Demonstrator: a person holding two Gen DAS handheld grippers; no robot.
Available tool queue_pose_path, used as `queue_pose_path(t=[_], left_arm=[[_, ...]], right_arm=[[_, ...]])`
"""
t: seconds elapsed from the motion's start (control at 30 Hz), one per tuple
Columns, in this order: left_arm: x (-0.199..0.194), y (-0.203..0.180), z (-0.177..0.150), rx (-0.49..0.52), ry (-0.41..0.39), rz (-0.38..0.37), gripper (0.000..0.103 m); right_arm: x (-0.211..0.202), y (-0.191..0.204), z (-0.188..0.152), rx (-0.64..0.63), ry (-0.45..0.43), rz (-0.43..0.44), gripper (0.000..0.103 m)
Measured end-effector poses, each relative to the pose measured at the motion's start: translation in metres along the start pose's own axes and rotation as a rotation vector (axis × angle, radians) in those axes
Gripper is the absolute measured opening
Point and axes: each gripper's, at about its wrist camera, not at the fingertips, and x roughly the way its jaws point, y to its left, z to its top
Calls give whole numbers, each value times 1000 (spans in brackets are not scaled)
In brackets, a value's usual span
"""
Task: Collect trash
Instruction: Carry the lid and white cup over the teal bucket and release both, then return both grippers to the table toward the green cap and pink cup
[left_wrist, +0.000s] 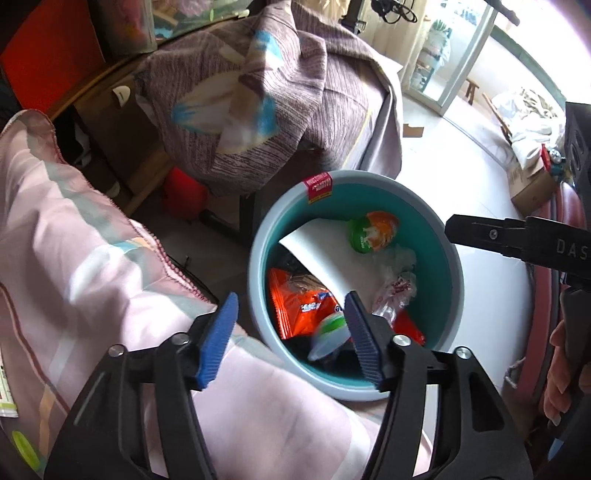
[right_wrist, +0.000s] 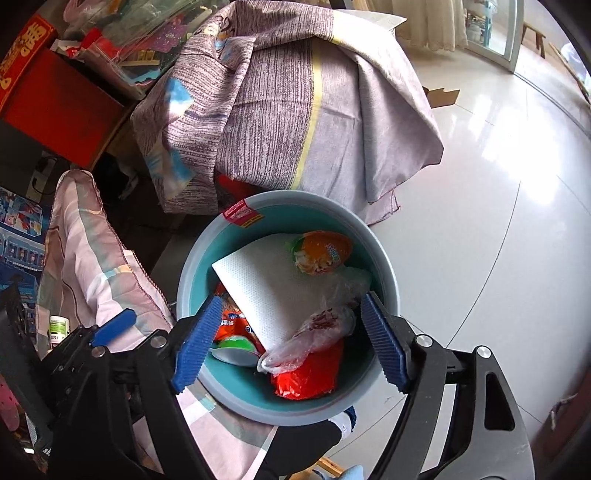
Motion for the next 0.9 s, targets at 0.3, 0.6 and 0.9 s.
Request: queue_pose_path(t=[0.3, 0.6, 0.9], left_arm=[[-33, 13, -24, -38, -42, -13, 88], [-69, 30, -51, -83, -87, -18, 93], [-115, 62, -94, -132, -148, 22, 97]], right_arm=[[-11, 19, -13, -19, 4, -9, 78], [-33, 52, -39, -62, -8, -11, 85], [-42, 94, -69, -120, 9, 11, 86]])
